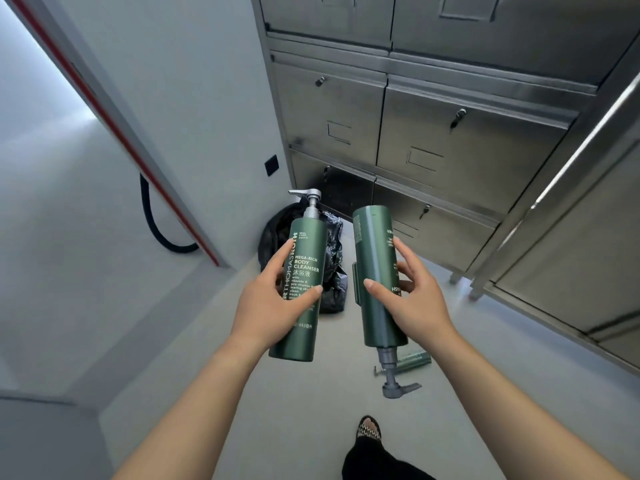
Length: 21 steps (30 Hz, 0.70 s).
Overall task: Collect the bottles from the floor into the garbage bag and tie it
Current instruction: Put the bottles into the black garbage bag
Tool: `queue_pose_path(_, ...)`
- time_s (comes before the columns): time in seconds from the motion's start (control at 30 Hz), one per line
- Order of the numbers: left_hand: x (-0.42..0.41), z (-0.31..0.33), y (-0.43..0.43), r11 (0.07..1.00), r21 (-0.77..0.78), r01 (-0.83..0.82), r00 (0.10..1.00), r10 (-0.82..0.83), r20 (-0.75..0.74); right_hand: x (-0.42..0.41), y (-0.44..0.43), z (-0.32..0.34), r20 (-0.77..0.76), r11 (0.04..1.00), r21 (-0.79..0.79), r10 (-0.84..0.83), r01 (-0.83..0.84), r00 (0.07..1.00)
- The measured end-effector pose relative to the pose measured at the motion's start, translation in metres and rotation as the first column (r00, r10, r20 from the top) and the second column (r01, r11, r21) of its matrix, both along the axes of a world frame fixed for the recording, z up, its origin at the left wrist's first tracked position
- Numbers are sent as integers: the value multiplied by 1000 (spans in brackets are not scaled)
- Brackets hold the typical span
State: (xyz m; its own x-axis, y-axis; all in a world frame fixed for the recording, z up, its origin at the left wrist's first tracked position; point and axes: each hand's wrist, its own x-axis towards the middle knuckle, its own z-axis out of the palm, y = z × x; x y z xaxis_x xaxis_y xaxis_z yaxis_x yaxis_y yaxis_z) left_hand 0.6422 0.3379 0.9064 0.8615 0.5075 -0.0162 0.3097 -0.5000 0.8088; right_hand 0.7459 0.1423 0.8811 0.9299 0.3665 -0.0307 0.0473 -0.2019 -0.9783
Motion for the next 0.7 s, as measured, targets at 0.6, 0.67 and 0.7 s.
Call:
queue_pose_path(0.6, 121, -16, 155, 1000, -17, -23, 999, 23, -44, 135, 140, -19, -76, 999, -40, 28, -31, 997)
queue_pose_path(0.67, 134, -20, 185, 1000, -17, 6, 999, -7, -48, 144, 166, -22, -64, 999, -46, 8, -11, 998)
queue_pose_path(0.7, 141, -22, 203, 1000, -20, 22, 998, -23, -55, 149, 180, -23, -61, 999, -49, -8, 5, 998)
